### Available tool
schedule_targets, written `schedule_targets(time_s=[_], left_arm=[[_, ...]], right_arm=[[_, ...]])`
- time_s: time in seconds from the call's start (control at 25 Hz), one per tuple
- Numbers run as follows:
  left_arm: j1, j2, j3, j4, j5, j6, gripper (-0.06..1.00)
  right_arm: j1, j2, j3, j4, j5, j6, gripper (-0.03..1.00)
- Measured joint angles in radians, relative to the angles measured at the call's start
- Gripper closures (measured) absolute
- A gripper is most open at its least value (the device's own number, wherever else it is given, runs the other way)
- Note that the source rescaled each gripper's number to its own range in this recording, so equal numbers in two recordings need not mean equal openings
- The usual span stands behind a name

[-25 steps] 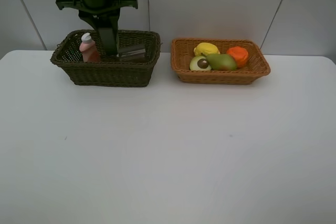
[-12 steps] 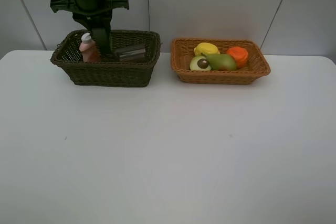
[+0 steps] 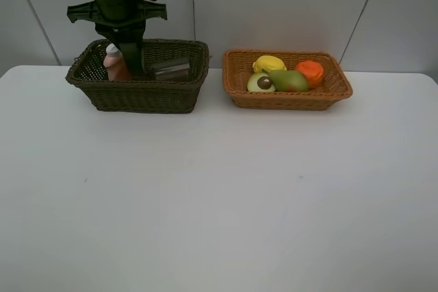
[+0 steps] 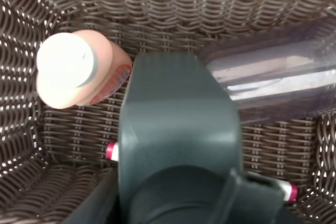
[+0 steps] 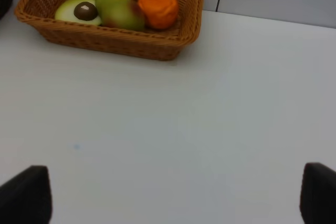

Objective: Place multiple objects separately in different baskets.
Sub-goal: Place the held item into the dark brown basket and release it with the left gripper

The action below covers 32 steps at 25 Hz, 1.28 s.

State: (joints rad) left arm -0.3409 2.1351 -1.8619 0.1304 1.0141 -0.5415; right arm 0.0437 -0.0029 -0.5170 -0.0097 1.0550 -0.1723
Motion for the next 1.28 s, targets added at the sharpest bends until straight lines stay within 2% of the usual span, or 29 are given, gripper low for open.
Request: schedule_targets(time_s=[0.44, 0.76, 1.12, 1.2, 1.28], left_arm=[[0.000, 0.020, 0.000, 0.001, -0.031, -0.003, 0.44], [0.000, 0.021, 0.000, 0.012, -0.027, -0.145, 0.44], [0.000, 0.021, 0.000, 0.018, -0.015, -0.181, 0.44], [0.000, 0.021, 0.000, 0.038, -0.004, -0.181, 0.39], [0.000, 0.021, -0.001, 0.069, 0.004, -0.179, 0.18]], right_arm=[[0.000, 0.000, 0.000, 0.000, 0.000, 0.000, -0.03], [0.000, 0.000, 0.000, 0.000, 0.000, 0.000, -0.03], [0.000, 0.000, 0.000, 0.000, 0.000, 0.000, -0.03], [0.000, 0.000, 0.000, 0.000, 0.000, 0.000, -0.03], [0.000, 0.000, 0.000, 0.000, 0.000, 0.000, -0.03]])
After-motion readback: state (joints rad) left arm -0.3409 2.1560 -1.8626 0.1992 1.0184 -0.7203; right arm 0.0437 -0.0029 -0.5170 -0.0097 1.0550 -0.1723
